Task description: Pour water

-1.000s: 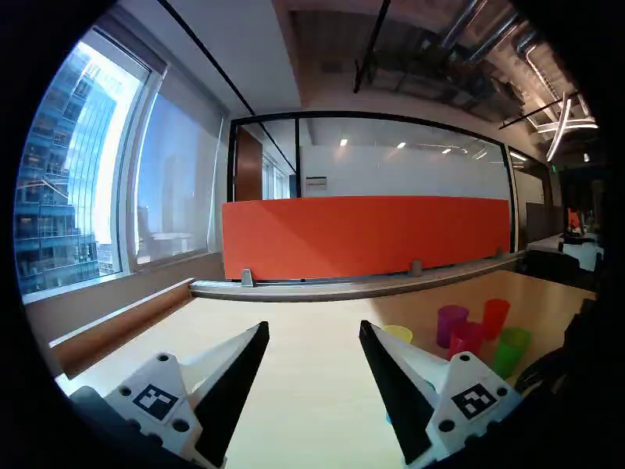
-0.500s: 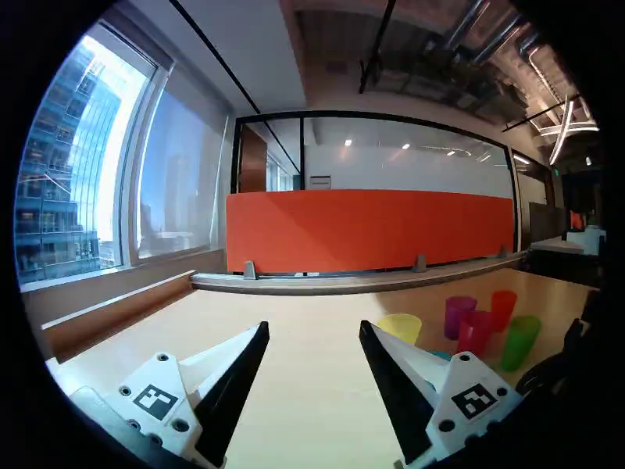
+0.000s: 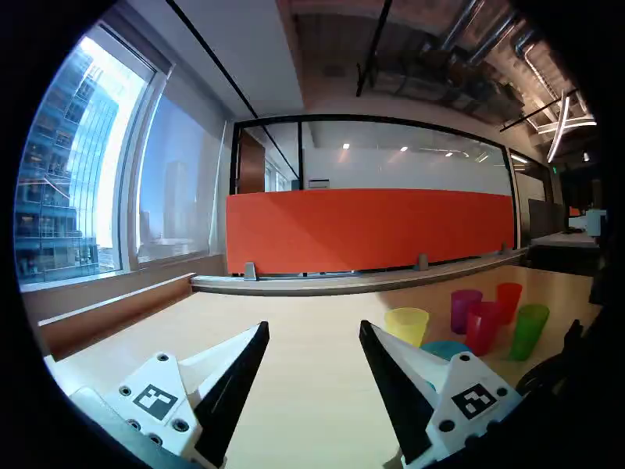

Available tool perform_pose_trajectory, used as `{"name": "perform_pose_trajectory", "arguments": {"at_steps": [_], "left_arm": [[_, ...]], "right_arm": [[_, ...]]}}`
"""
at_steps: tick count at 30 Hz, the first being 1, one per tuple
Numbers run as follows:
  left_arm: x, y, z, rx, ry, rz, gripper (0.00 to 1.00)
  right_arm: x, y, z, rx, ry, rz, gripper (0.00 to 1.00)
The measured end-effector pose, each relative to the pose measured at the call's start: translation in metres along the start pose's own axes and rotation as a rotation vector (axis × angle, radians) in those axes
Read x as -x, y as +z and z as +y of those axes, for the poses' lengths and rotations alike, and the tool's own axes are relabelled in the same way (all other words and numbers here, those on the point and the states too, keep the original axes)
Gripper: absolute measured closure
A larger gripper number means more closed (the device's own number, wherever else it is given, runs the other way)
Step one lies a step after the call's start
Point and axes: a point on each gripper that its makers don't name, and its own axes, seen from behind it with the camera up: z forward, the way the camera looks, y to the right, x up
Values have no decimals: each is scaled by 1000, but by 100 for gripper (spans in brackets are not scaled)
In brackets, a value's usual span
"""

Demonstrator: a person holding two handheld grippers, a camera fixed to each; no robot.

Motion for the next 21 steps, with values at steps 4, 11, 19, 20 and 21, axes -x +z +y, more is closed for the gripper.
{"name": "perform_pose_trajectory", "arguments": {"at_steps": [4, 11, 19, 20, 21], "left_arm": [[5, 1, 0, 1, -13, -7, 15], [9, 2, -1, 3, -26, -14, 15], [9, 3, 0, 7, -26, -22, 15], [9, 3, 0, 7, -26, -22, 15], [9, 3, 0, 7, -26, -22, 15]], "right_arm": [[-3, -1, -1, 2, -1, 1, 0], [-5, 0, -3, 1, 3, 0, 0], [-3, -1, -4, 0, -3, -3, 0], [-3, -1, -4, 1, -3, -3, 0], [-3, -2, -4, 1, -4, -3, 0]]}}
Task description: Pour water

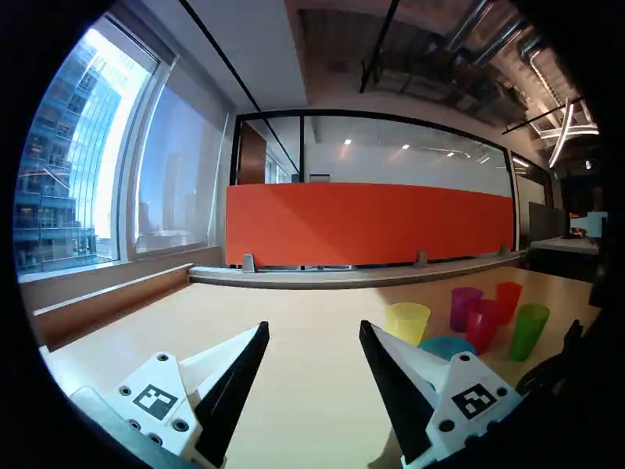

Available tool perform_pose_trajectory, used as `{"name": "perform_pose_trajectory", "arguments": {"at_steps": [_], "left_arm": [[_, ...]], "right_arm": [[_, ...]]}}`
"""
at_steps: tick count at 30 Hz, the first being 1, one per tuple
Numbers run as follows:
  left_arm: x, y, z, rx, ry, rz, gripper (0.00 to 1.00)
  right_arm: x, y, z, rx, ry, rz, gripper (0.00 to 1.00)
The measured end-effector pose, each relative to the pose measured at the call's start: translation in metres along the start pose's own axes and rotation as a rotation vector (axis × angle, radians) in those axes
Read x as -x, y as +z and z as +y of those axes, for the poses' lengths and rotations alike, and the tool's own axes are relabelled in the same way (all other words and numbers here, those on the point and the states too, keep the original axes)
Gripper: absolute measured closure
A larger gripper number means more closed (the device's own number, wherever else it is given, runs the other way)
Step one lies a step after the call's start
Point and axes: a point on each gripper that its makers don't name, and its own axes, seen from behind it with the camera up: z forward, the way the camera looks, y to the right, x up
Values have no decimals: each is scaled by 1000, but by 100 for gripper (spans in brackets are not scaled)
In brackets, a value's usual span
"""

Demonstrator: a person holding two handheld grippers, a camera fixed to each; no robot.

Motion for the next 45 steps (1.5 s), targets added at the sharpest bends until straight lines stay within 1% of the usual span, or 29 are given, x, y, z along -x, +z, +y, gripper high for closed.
{"name": "perform_pose_trajectory", "arguments": {"at_steps": [9, 15, 30, 39, 45], "left_arm": [[1, 0, 0, 1, 4, 0, 15], [0, 0, 0, 1, 5, -1, 15], [1, 0, 0, 1, 4, 0, 15], [1, 0, 0, 1, 5, 0, 15], [1, 0, 0, 1, 5, 0, 15]], "right_arm": [[-4, -2, 0, 0, -1, 8, 0], [-6, -2, 4, 4, -17, 19, 0], [-13, -5, 12, -8, -35, 78, 0], [-3, 2, 16, -6, -24, 95, 0], [1, 14, 19, 10, -3, 113, 0]]}}
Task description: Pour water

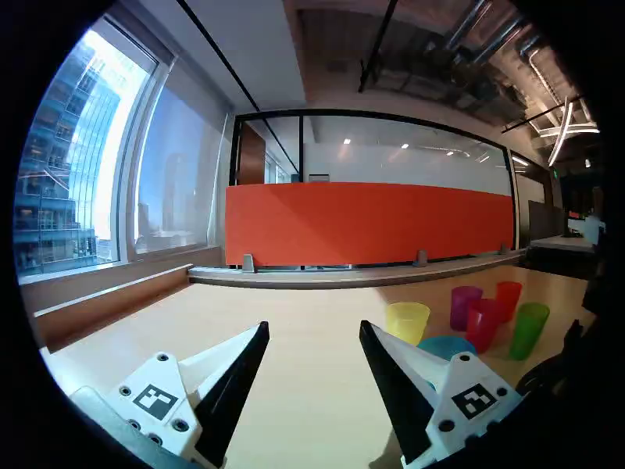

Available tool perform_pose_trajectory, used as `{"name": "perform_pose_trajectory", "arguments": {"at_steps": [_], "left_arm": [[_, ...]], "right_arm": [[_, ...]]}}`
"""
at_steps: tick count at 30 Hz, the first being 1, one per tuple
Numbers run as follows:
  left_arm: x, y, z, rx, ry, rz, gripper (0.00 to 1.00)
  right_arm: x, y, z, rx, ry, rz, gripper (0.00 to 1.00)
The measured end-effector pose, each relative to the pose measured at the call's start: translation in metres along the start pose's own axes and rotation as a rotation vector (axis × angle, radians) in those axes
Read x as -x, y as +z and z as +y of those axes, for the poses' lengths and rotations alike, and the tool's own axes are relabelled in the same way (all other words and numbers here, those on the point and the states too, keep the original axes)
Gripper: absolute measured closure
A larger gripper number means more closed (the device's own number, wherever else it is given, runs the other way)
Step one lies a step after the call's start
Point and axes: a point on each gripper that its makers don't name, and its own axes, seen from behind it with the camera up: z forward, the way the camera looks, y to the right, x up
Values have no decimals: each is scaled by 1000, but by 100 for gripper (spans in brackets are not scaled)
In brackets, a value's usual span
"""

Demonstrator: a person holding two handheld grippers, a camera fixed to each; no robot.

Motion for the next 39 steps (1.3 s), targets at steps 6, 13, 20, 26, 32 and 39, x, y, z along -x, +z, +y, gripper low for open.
{"name": "perform_pose_trajectory", "arguments": {"at_steps": [6, 13, 20, 26, 32, 39], "left_arm": [[0, 0, 0, 0, 0, 0, 15], [0, 0, 0, 0, 0, 0, 15], [0, 0, 0, 0, 0, 0, 15], [-1, 0, 0, 0, 0, 0, 15], [0, 0, 0, 0, 0, 0, 15], [0, 0, 0, 0, 0, 0, 14]], "right_arm": [[16, 6, 0, 7, 21, -7, 0], [43, 7, 0, 15, 48, -47, 0], [63, 7, 10, 47, 57, -72, 0], [66, 5, 11, 46, 61, -72, 0], [67, 5, 11, 42, 62, -68, 0], [71, 6, 10, 42, 55, -74, 0]]}}
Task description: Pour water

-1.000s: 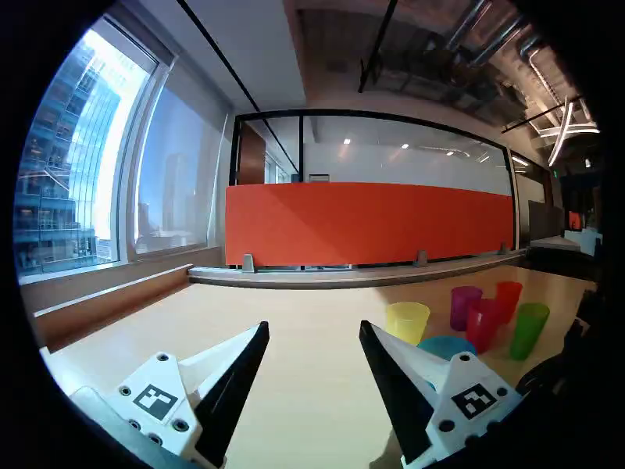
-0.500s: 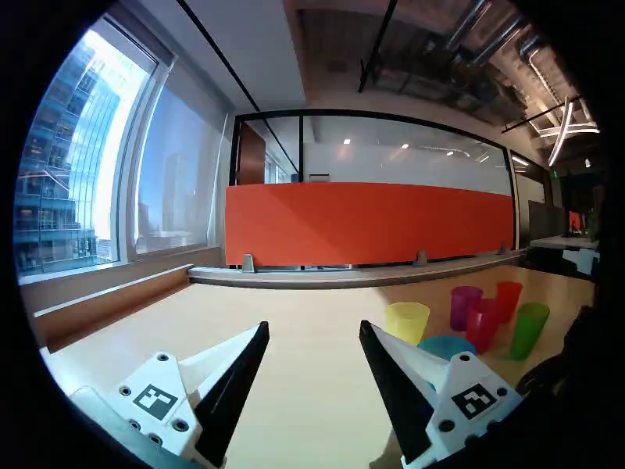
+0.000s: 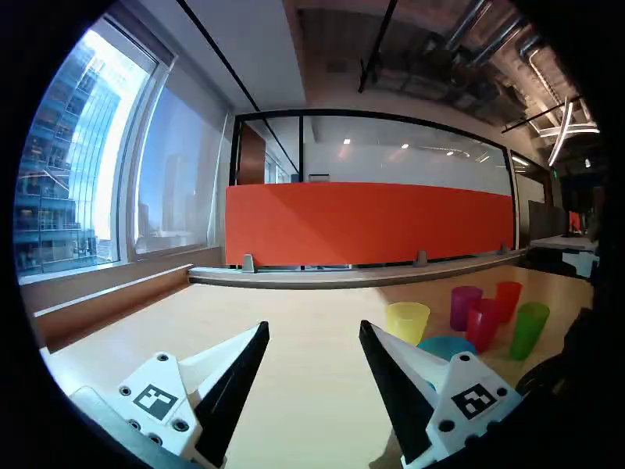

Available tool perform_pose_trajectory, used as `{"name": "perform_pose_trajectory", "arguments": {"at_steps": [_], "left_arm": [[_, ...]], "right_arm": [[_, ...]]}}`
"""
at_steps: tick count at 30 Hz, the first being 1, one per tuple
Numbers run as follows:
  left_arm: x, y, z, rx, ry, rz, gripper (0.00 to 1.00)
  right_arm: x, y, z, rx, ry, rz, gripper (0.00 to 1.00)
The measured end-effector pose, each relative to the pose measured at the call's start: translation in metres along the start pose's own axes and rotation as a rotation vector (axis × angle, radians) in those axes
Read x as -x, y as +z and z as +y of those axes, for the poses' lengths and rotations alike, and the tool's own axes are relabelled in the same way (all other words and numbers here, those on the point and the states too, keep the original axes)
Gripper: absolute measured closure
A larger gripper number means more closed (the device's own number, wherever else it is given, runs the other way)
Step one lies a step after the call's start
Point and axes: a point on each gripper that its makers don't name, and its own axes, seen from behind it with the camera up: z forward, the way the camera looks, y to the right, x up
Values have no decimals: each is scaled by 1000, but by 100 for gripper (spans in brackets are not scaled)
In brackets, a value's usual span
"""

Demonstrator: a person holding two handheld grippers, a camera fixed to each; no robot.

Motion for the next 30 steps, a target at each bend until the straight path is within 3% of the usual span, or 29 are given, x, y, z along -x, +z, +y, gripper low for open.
{"name": "perform_pose_trajectory", "arguments": {"at_steps": [30], "left_arm": [[0, 0, 1, 0, 0, 0, 15]], "right_arm": [[15, -2, 4, 3, -4, -35, 0]]}}
